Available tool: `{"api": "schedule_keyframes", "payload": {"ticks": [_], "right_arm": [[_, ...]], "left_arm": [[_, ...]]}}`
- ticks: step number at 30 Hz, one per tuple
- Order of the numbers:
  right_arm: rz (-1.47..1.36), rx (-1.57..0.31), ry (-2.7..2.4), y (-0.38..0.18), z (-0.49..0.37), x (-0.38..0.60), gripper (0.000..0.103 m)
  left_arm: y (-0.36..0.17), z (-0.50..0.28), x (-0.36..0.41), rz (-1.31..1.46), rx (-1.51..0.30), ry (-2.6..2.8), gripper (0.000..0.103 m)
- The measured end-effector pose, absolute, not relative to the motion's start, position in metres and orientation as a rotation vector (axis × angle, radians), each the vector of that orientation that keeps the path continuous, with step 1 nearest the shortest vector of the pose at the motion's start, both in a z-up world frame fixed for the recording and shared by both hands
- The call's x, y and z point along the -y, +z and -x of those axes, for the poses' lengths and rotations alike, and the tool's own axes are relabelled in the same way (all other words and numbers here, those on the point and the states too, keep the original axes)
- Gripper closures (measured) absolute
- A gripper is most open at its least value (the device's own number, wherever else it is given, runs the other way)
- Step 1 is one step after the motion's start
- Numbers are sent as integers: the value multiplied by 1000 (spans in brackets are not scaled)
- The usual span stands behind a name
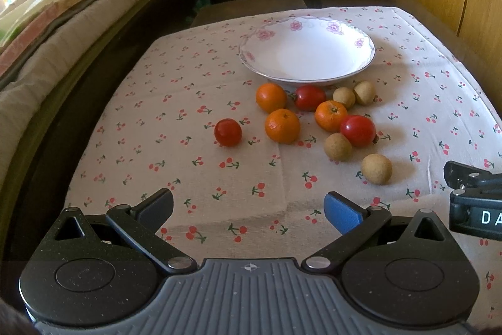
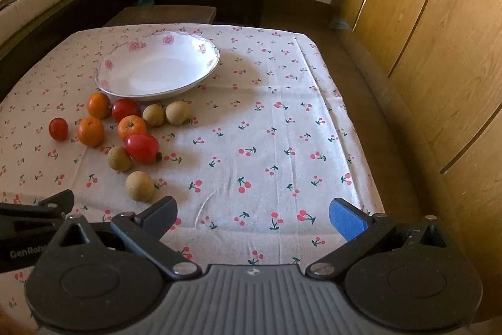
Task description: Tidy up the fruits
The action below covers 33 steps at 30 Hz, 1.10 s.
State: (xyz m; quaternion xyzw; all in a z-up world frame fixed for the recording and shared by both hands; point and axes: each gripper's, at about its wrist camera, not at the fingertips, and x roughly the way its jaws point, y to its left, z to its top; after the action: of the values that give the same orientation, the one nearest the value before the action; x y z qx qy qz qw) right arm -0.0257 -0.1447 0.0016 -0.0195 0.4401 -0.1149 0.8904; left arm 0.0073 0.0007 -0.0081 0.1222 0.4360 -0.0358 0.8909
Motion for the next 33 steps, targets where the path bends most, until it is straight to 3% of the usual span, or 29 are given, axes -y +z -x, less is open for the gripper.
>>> {"api": "schedule_keyframes", "payload": {"ticks": [33], "right_arm": [[54, -927, -213, -2, 23, 140, 0]], "left_arm": [[-10, -5, 0, -243, -913, -82, 0]]}}
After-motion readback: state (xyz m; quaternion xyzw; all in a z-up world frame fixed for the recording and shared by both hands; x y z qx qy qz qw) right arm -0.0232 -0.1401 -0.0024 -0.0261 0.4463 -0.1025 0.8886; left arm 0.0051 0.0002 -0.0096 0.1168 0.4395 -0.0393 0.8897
